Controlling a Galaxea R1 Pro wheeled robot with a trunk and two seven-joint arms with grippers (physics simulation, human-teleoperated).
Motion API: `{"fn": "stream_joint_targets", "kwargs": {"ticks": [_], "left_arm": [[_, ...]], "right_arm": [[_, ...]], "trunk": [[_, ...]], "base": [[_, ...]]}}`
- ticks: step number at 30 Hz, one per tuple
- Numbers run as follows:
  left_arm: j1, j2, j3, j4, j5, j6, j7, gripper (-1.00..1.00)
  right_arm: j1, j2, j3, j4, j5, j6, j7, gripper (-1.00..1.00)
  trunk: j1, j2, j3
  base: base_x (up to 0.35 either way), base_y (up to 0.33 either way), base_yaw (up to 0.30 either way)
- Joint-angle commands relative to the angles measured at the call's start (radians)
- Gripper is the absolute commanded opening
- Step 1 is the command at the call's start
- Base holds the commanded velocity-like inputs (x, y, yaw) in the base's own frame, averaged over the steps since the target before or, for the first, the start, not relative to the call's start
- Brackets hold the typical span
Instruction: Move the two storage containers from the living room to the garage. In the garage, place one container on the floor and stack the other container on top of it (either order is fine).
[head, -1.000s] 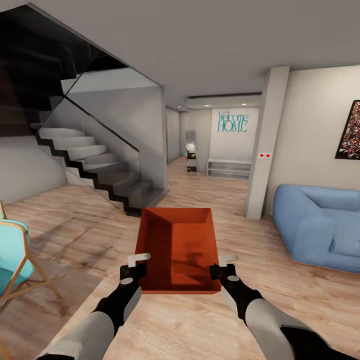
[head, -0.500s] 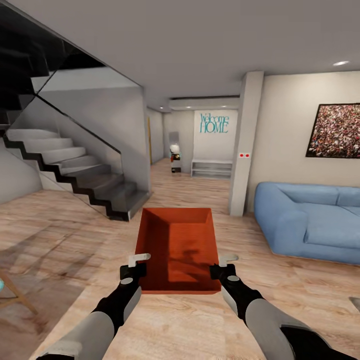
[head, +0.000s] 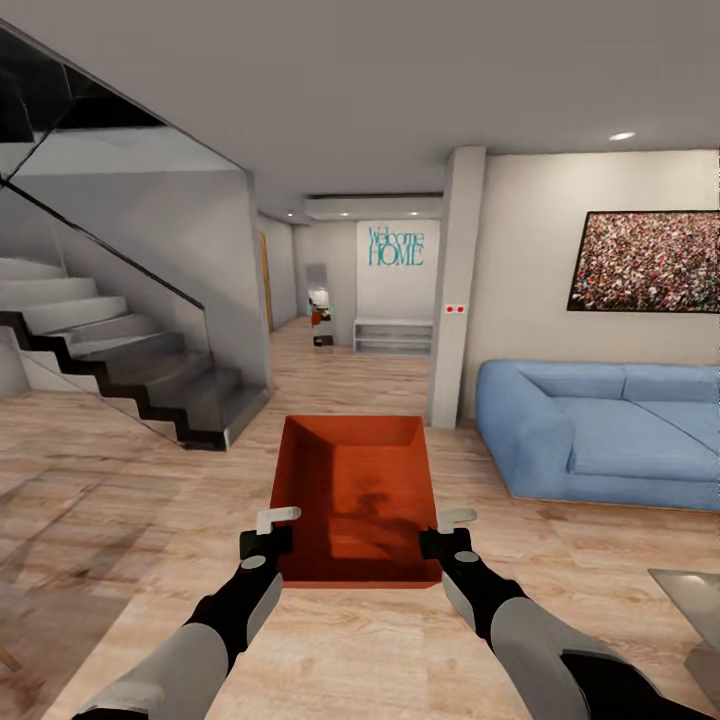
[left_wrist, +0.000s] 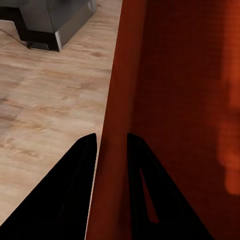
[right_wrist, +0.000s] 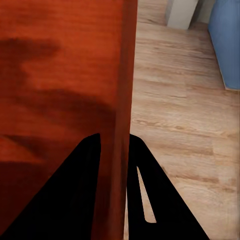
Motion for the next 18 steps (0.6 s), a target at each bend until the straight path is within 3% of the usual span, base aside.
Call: {"fn": "stream_joint_targets", "kwargs": {"ticks": [1,18], "left_arm": [[-0.001,0.024,-0.002,-0.002,-0.015,-0.057,0.029,-1.0],[-0.001,0.025,-0.002,-0.002,-0.014,-0.057,0.028,-1.0]], "right_arm": [[-0.002,0.001,-0.042,0.004,0.002,-0.003,0.002,-1.0],[-0.002,0.002,-0.042,0.004,0.002,-0.003,0.002,-1.0]], "trunk": [[0.001,-0.002,-0.002],[0.001,-0.002,-0.002]], "base": [[0.268,0.0,-0.041],[0.316,0.0,-0.005]]}}
